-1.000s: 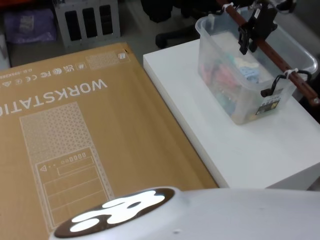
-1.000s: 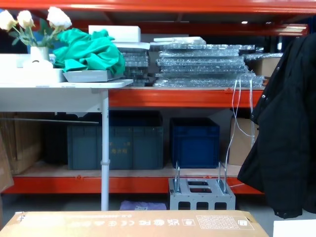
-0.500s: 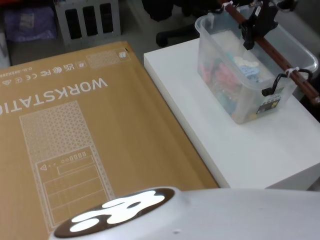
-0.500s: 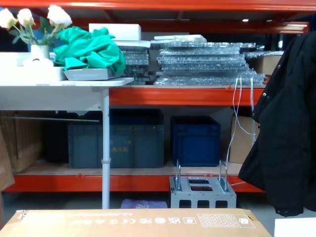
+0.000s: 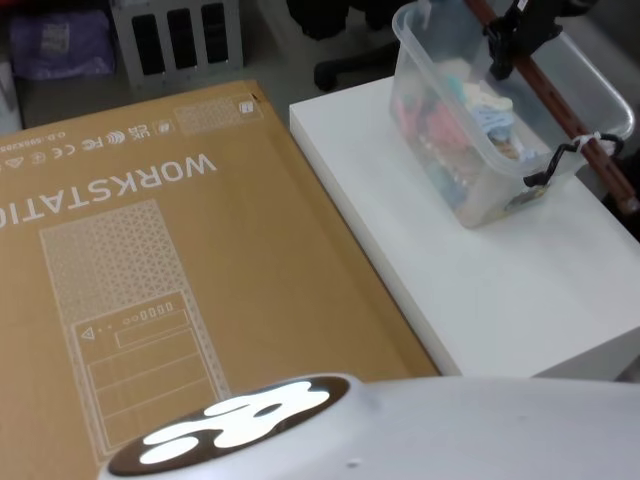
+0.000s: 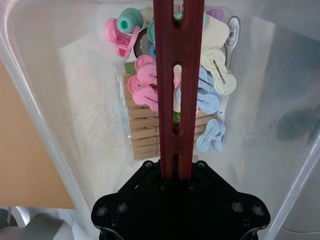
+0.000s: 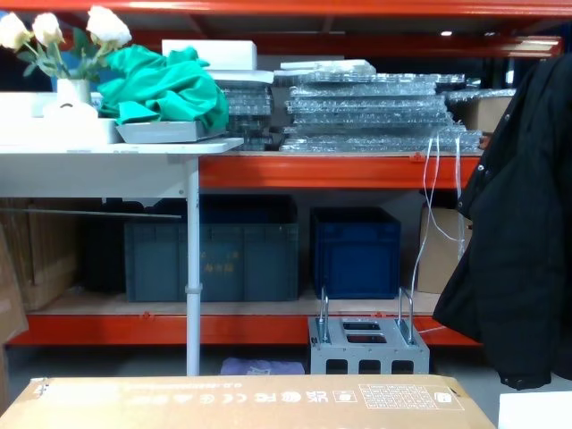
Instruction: Use one hand to grasp the basket and place it at the designated location.
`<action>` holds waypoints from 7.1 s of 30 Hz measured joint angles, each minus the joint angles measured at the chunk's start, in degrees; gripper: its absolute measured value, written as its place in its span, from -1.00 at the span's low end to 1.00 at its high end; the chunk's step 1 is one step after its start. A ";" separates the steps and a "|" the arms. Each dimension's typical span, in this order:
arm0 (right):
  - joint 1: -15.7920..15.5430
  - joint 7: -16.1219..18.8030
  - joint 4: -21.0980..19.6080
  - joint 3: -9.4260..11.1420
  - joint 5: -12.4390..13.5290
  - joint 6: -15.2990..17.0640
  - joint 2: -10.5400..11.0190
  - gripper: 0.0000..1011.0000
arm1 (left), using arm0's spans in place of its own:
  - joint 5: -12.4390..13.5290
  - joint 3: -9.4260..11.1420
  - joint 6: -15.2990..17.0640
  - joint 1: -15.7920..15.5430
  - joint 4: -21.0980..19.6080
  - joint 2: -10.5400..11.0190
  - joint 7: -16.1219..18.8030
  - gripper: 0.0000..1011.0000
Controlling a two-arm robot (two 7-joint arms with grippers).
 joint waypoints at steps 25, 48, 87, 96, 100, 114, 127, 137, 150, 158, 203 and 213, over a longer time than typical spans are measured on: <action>2.02 1.84 -6.00 0.68 2.01 -1.11 1.68 -1.00 | 0.00 0.00 0.00 0.00 0.00 0.00 0.00 -1.00; 6.50 6.72 -3.58 -1.98 4.67 -8.54 -1.22 -1.00 | 0.00 0.00 0.00 0.00 0.00 0.00 0.00 -1.00; 10.94 12.07 -13.90 -7.88 8.60 -18.54 -5.79 -1.00 | 0.00 0.00 0.00 0.00 0.00 0.00 0.00 -1.00; 11.22 12.81 -17.73 -9.58 9.28 -20.80 -6.57 -1.00 | 0.00 0.00 0.00 0.00 -0.01 0.00 0.00 -1.00; 11.30 12.81 -20.36 -10.35 9.13 -21.82 -6.59 -1.00 | 0.00 0.00 0.00 0.00 0.01 0.00 0.00 -1.00; 11.47 12.21 -31.81 -13.43 7.33 -25.27 -6.51 -1.00 | 0.00 0.00 0.00 0.00 -0.01 0.00 0.00 -1.00; 11.54 10.50 -40.78 -15.44 6.76 -27.58 -7.27 -1.00 | 0.00 0.00 0.00 0.00 0.02 0.00 0.00 -1.00; 11.37 8.79 -43.23 -17.26 5.57 -27.86 -8.60 -1.00 | 0.00 0.00 0.00 0.00 0.01 0.00 0.00 -1.00; 10.24 4.59 -45.30 -19.07 2.57 -24.53 -10.18 -1.00 | 0.00 0.00 0.00 0.00 0.00 0.00 0.00 -1.00; 9.28 1.06 -47.59 -20.12 -0.09 -21.91 -10.40 -1.00 | 0.00 0.00 0.00 0.00 0.01 0.00 0.00 -1.00; 6.19 -8.75 -46.61 -28.42 -8.70 -21.39 -14.60 -1.00 | 0.00 0.00 0.00 0.00 0.00 0.00 0.00 -1.00; 5.28 -8.88 -44.96 -29.43 -9.15 -20.73 -15.73 -1.00 | 0.00 0.00 0.00 0.00 0.00 0.00 0.00 -1.00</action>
